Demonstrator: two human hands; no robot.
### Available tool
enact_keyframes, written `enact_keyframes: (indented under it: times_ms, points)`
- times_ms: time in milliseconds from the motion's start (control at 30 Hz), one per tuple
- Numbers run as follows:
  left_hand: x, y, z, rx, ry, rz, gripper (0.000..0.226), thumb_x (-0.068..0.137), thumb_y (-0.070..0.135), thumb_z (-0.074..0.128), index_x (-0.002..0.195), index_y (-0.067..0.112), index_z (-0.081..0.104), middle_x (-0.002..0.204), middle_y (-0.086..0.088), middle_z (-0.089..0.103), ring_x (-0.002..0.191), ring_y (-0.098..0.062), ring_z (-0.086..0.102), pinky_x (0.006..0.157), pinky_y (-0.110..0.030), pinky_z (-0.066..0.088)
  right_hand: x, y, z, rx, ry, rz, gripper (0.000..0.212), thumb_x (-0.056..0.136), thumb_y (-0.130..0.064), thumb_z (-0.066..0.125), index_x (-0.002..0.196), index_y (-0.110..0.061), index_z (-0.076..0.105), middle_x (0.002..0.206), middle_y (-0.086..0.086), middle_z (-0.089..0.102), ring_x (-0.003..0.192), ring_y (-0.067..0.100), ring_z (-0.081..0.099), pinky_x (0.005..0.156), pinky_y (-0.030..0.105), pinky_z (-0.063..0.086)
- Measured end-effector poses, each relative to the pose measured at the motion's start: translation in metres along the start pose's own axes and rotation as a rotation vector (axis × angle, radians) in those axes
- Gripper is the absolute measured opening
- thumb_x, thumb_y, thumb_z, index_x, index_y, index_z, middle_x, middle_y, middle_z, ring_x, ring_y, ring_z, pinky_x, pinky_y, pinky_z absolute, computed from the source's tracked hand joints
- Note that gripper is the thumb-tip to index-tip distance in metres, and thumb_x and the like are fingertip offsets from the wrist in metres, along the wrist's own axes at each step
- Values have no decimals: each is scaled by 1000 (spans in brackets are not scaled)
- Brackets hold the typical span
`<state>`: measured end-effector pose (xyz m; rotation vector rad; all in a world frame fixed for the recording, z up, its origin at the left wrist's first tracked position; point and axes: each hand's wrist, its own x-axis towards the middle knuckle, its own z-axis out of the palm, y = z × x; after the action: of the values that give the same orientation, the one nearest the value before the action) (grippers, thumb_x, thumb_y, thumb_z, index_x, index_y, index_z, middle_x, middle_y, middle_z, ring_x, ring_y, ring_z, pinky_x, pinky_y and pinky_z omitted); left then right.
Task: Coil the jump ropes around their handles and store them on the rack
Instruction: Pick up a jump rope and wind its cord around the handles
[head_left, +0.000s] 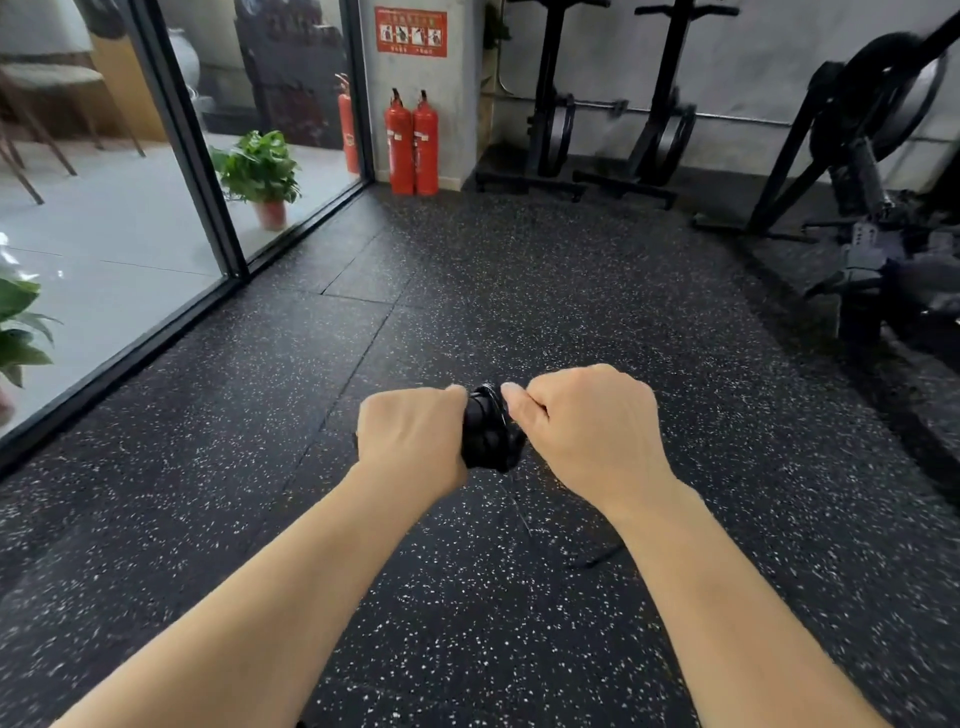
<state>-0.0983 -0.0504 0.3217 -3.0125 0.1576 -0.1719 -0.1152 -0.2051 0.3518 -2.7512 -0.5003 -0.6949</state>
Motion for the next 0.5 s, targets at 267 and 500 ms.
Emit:
enact_keyframes:
  times_ms: [267, 500]
  points:
    - [-8, 17, -16, 41, 91, 589, 30, 84, 47, 52, 110, 31, 51, 84, 9, 56, 89, -19, 63, 73, -32, 38, 0, 36, 6, 194, -146, 137, 66, 93, -55, 49, 46, -14, 29, 44, -2, 32, 47, 15, 32, 50, 32, 28]
    - [-16, 15, -18, -248, 155, 738, 16, 70, 43, 48, 81, 31, 46, 67, 13, 48, 68, -13, 54, 85, -39, 44, -1, 51, 7, 626, -308, 283, 54, 87, -48, 64, 53, -12, 42, 48, -2, 32, 46, 13, 29, 50, 30, 25]
